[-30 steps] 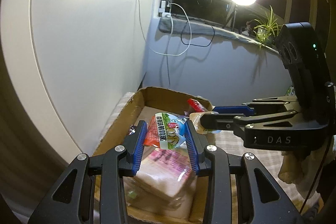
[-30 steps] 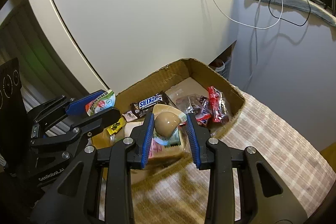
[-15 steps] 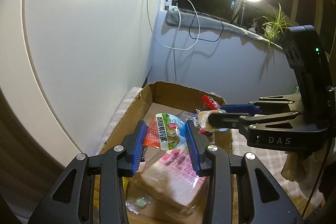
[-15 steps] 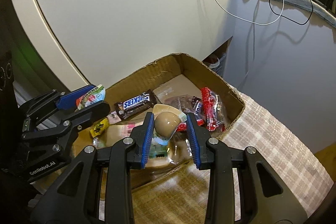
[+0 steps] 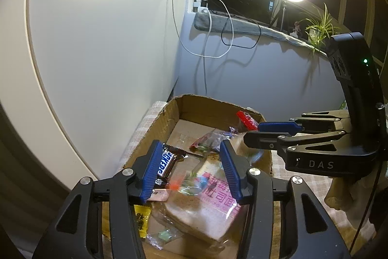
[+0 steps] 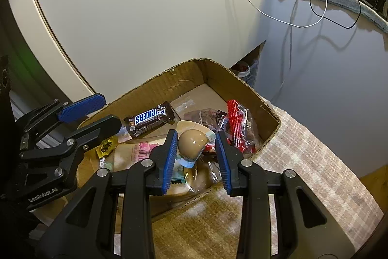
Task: Organize snacks
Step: 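Open both tools over the box to drop the packet and egg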
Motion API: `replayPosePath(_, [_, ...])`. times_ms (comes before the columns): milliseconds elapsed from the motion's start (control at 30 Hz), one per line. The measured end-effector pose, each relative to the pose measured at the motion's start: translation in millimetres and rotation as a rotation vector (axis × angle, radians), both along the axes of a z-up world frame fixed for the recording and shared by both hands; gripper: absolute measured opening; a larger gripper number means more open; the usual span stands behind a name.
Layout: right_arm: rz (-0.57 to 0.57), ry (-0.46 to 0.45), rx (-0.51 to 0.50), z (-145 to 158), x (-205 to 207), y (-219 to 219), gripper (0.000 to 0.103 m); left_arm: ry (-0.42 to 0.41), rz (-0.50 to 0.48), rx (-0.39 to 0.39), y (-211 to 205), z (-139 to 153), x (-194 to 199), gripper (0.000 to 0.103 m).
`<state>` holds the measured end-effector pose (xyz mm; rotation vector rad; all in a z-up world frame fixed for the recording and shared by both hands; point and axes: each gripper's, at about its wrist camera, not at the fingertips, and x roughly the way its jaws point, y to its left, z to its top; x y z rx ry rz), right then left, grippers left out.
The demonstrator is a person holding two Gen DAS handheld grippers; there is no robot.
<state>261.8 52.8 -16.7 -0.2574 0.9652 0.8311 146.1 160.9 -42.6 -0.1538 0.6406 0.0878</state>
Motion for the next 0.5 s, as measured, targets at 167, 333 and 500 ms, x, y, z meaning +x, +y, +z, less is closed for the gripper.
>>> replayPosePath(167, [-0.01, -0.02, -0.001, 3, 0, -2, 0.053, -0.006, 0.009, 0.009, 1, 1, -1, 0.054])
replayPosePath(333, [-0.019, -0.05, -0.006, 8, -3, -3, 0.068, -0.017, 0.019, 0.017, 1, 4, -6, 0.062])
replayPosePath(500, [-0.028, -0.068, 0.004, 14, -9, -7, 0.071, -0.029, 0.026, 0.025, 1, 10, -13, 0.063])
